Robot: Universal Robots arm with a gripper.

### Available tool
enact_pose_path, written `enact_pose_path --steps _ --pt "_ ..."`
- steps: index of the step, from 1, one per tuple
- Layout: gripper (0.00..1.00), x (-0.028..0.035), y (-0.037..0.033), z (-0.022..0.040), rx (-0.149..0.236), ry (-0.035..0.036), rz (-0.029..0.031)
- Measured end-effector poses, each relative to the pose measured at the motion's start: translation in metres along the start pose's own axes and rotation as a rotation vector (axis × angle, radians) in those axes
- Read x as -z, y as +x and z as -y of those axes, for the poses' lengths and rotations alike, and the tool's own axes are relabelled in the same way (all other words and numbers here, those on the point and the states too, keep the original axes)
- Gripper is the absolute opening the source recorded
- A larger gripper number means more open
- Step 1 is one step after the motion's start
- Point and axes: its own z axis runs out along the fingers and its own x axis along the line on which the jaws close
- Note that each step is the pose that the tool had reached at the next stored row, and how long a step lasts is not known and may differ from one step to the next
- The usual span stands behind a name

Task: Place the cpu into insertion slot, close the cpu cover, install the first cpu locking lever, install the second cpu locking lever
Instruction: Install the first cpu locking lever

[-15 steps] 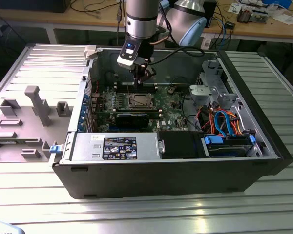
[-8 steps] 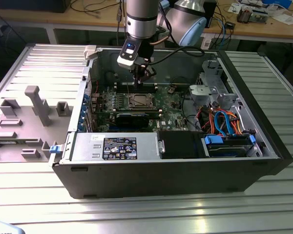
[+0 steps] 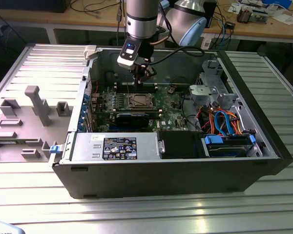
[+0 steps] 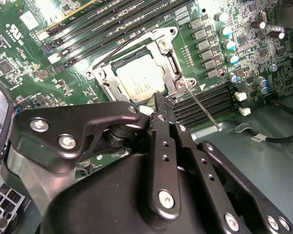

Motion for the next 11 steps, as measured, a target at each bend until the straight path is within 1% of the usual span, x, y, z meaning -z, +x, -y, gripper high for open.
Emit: enact_pose_path --steps 11 --pt "0.11 0.0000 0.0000 0.0000 0.005 -0.0001 0.0000"
